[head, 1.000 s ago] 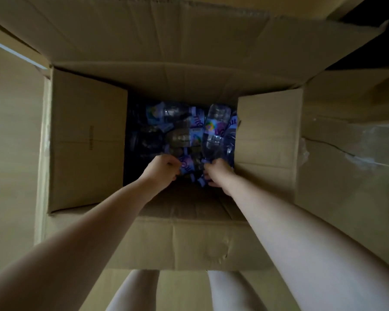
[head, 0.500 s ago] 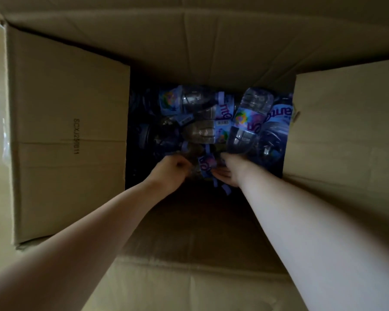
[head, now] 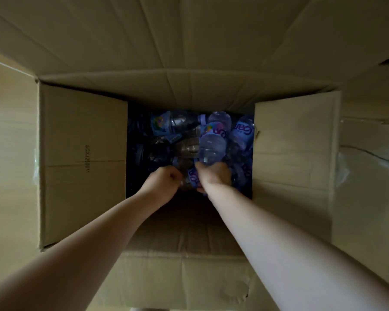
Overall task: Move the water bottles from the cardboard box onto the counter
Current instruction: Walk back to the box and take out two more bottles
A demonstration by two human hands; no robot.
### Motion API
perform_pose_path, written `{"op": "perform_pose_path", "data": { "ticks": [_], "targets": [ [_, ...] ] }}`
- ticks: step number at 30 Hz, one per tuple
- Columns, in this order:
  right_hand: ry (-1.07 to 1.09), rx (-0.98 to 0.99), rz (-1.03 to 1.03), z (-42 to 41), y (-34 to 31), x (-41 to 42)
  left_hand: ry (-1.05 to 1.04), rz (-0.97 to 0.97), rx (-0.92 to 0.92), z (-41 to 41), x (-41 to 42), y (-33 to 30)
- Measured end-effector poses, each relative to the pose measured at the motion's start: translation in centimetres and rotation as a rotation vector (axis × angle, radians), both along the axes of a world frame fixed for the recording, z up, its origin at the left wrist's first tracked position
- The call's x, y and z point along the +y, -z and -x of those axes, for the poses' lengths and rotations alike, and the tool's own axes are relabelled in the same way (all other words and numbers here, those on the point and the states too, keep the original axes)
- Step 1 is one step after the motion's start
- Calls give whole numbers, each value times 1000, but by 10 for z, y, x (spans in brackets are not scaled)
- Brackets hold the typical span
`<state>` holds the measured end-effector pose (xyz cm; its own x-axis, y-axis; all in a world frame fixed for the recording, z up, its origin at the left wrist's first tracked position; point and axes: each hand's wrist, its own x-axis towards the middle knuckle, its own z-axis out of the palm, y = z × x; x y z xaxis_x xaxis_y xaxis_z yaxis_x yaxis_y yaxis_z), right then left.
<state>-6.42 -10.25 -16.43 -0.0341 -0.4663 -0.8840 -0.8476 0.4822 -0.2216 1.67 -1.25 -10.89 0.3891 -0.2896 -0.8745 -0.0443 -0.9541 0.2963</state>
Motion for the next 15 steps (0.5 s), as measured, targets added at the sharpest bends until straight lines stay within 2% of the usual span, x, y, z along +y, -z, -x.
{"op": "perform_pose_path", "data": {
  "ticks": [4,7,10,13,15],
  "targets": [
    [-171,-14,-80,-1,-44,-33,171,39,-105,-8,-7,-22],
    [-525,-34,-69,-6,-88,-61,283,95,-159,-6,-10,-39],
    [-992,-78,-72,-20,-138,-74,359,146,-177,-8,-13,-51],
    [-1412,-130,78,-35,-183,-76,344,229,-151,-12,-15,-63],
    [-1537,-180,227,-43,-204,-77,182,349,-89,-11,-14,-73]
  ]
}}
